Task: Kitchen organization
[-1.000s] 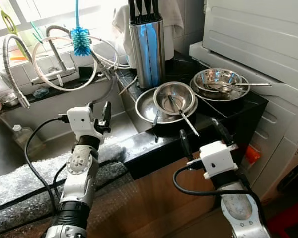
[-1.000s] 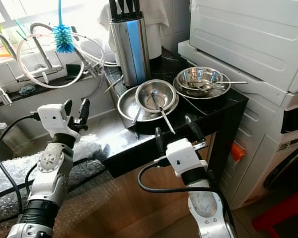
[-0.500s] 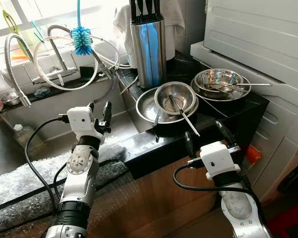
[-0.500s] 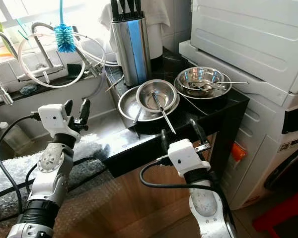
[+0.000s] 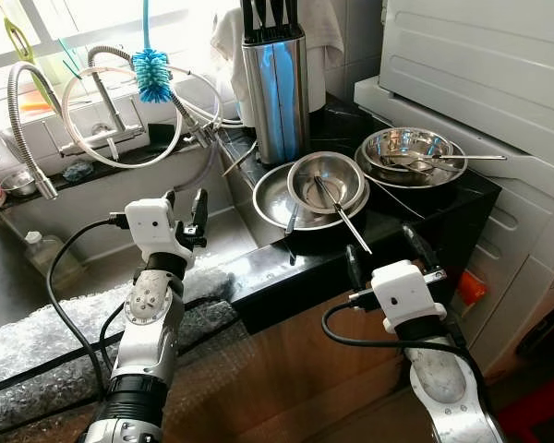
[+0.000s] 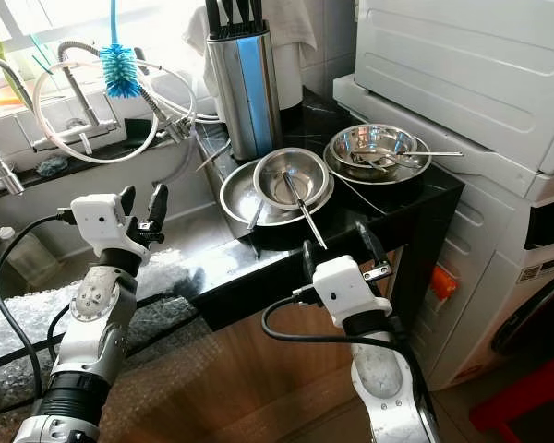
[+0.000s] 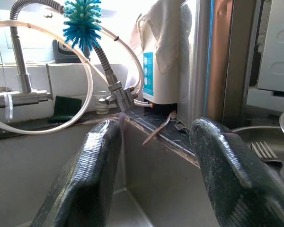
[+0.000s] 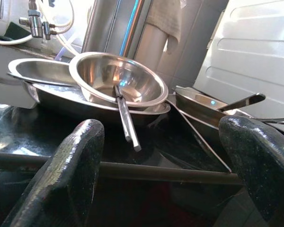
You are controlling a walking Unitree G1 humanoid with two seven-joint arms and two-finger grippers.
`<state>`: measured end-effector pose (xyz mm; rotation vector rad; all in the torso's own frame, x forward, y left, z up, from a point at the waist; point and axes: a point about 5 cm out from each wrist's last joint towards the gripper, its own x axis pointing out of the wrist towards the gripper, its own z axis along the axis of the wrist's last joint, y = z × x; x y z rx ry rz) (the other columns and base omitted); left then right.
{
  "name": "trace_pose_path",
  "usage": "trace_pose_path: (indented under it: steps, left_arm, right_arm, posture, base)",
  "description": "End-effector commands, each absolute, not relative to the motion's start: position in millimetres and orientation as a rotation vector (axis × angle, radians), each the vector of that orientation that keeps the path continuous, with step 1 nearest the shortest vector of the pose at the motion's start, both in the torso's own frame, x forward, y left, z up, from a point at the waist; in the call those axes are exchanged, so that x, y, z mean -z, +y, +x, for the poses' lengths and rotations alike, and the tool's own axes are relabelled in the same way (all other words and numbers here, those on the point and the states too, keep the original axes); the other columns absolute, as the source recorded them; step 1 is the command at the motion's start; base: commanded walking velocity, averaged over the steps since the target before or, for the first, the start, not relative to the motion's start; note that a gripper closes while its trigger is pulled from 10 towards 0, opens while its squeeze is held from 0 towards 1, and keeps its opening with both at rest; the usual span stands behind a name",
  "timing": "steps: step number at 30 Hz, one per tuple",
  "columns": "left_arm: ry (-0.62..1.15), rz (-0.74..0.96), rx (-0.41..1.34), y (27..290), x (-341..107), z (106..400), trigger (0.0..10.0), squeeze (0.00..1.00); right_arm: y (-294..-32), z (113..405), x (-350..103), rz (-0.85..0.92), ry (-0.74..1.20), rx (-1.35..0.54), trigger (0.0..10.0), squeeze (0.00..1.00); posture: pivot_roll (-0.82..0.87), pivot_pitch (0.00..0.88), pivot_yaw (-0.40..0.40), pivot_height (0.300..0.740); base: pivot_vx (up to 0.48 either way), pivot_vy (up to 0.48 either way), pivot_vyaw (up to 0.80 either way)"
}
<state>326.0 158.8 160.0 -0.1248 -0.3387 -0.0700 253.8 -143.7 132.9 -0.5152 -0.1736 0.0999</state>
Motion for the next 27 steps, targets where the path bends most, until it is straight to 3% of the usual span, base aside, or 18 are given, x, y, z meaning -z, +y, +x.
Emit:
trace_pose_path:
  steps: [1,6,7,8,9,10,11,13,15,27]
  left_arm:
    - [-0.325,-0.107,0.070,161,-159,326,10.0,0.00]
    - [-0.325,-0.106,0.068,161,-160,327,10.0,0.00]
    - [-0.326,-0.106,0.066,162,-160,327,10.0,0.00]
    - [-0.326,-0.106,0.065,162,-160,327,10.0,0.00]
    - [-0.325,-0.106,0.064,162,-160,327,10.0,0.00]
    - [-0.324,-0.106,0.062,162,-160,326,10.0,0.00]
    - [-0.325,-0.106,0.061,162,-160,327,10.0,0.00]
    - [-0.324,-0.106,0.060,162,-160,327,10.0,0.00]
    - [-0.325,-0.106,0.060,162,-161,327,10.0,0.00]
    - [-0.329,-0.105,0.060,162,-163,328,10.0,0.00]
  right_arm:
    - [-139,258,-134,-0.515,-0.170,-0.115,10.0,0.00]
    - [-140,262,-135,-0.520,-0.161,-0.112,9.9,0.00]
    - [-140,262,-135,-0.519,-0.161,-0.112,7.6,0.00]
    - [-140,263,-135,-0.520,-0.161,-0.113,7.6,0.00]
    - [-140,263,-135,-0.520,-0.161,-0.114,4.8,0.00]
    - [-139,263,-135,-0.520,-0.161,-0.115,4.8,0.00]
    - [-139,264,-135,-0.520,-0.162,-0.116,2.7,0.00]
    - [-139,265,-135,-0.522,-0.162,-0.116,2.0,0.00]
    - [-139,266,-136,-0.522,-0.161,-0.117,0.0,0.00]
    - [-135,269,-137,-0.516,-0.161,-0.122,0.0,0.00]
  posture:
    - [-0.14,0.000,0.153,0.740]
    - [-0.13,0.000,0.151,0.740]
    - [-0.13,0.000,0.150,0.740]
    - [-0.13,0.000,0.150,0.740]
    - [-0.13,0.000,0.150,0.740]
    - [-0.13,0.000,0.150,0.740]
    - [-0.12,0.000,0.149,0.740]
    - [-0.12,0.000,0.149,0.740]
    - [-0.12,0.000,0.150,0.740]
    - [-0.12,0.000,0.152,0.740]
  base:
    - [0.000,0.000,0.00]
    - [0.000,0.000,0.00]
    - [0.000,0.000,0.00]
    - [0.000,0.000,0.00]
    - [0.000,0.000,0.00]
    - [0.000,0.000,0.00]
    - [0.000,0.000,0.00]
    - [0.000,0.000,0.00]
    - [0.000,0.000,0.00]
    - [0.000,0.000,0.00]
